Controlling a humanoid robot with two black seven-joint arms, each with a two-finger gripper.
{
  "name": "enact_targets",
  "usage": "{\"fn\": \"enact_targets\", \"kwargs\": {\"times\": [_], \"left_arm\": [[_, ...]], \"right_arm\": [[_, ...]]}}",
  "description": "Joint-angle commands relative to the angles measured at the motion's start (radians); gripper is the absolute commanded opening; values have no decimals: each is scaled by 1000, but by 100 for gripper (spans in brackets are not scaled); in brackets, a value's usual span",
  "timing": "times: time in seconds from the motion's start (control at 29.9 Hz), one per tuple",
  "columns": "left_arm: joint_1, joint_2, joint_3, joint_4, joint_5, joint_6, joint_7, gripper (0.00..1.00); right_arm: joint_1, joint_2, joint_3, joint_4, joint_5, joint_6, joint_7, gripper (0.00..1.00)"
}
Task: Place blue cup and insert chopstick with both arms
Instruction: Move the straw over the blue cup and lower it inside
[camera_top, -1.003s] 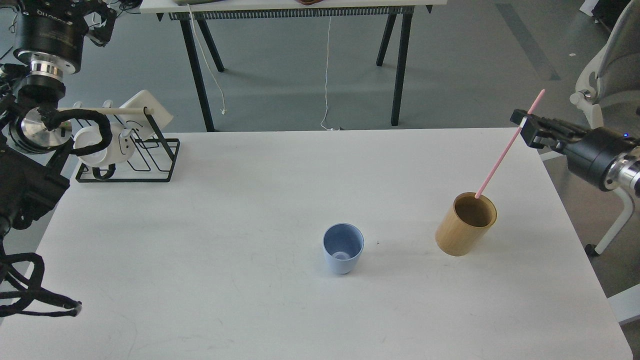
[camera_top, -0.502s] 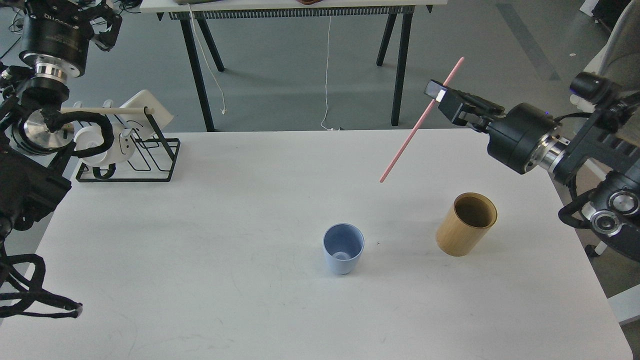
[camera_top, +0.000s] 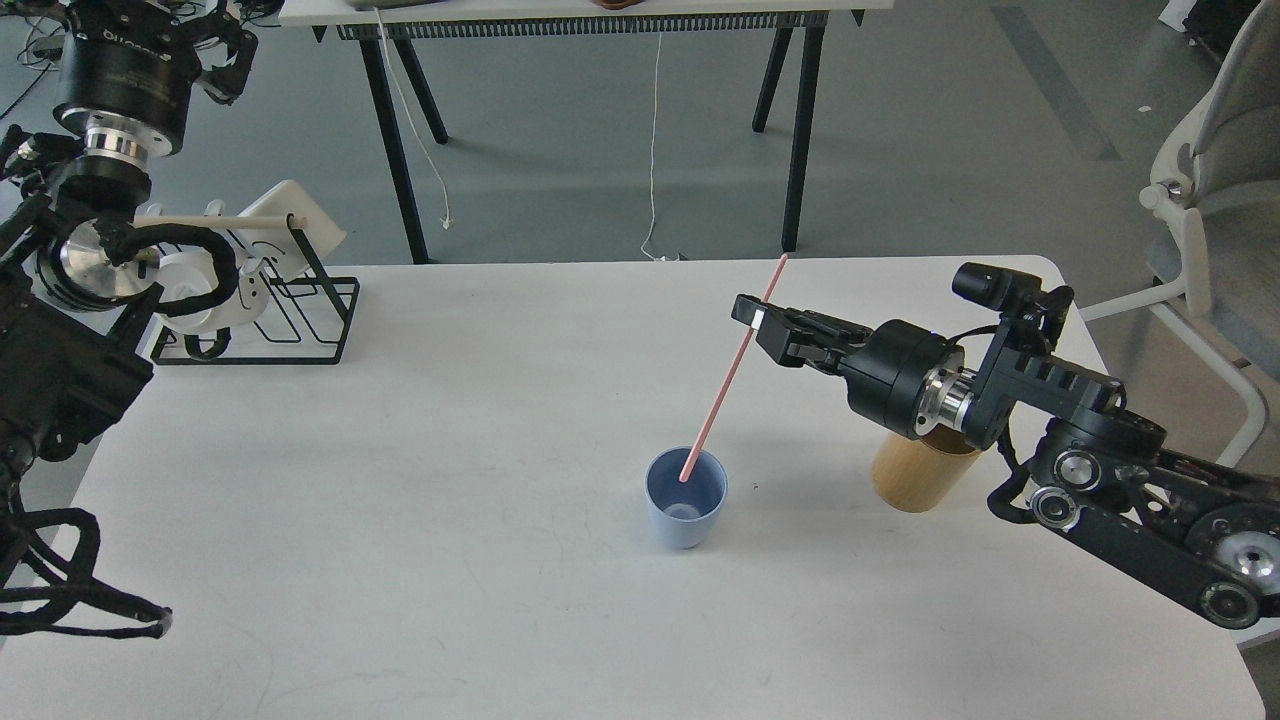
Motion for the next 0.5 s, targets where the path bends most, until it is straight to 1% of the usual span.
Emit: {"fn": "enact_targets", "kwargs": {"times": [0.0, 0.17, 0.2, 0.23, 0.3, 0.4, 0.47], "left_arm": [[-2, 3, 1, 0, 1, 0, 0, 100], [-2, 4, 1, 0, 1, 0, 1, 100], [-2, 4, 1, 0, -1, 0, 1, 100], [-2, 6, 1, 0, -1, 0, 0, 100], [-2, 7, 1, 0, 1, 0, 0, 100], [-2, 9, 1, 0, 1, 0, 0, 100], [-2, 9, 1, 0, -1, 0, 0, 100]], "right_arm": [[9, 44, -25, -43, -29, 0, 0, 1], [8, 78, -48, -80, -60, 0, 2, 1], [8, 81, -53, -80, -60, 0, 2, 4], [8, 84, -56, -80, -60, 0, 2, 9], [8, 84, -62, -80, -60, 0, 2, 21], [5, 84, -64, -80, -69, 0, 3, 30], [0, 84, -64, -80, -98, 0, 5, 33]]}}
